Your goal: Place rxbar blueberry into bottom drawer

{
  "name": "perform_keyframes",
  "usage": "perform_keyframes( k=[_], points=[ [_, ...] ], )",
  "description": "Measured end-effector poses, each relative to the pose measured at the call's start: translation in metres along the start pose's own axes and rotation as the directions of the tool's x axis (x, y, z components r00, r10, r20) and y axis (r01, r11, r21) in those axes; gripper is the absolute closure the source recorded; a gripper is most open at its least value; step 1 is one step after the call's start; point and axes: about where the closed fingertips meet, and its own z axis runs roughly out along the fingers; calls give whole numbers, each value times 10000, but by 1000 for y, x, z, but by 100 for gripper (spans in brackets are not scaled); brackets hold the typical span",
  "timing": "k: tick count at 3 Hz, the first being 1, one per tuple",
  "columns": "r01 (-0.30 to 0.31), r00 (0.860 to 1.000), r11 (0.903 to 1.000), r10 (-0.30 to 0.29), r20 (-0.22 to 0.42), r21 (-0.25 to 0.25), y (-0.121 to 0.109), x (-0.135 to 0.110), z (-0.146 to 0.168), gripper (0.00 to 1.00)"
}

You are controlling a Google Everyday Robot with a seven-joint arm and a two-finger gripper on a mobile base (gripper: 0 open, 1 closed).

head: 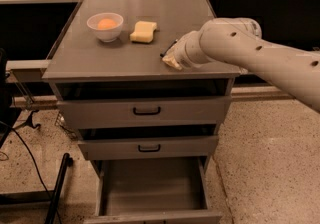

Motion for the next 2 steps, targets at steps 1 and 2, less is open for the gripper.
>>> perform_keyframes(
  k=[1,2],
  points=[
    [18,10000,10000,-18,-13,73,-4,-1,1,65],
    [74,10000,9996,-73,-65,263,-12,0,4,79]
  ],
)
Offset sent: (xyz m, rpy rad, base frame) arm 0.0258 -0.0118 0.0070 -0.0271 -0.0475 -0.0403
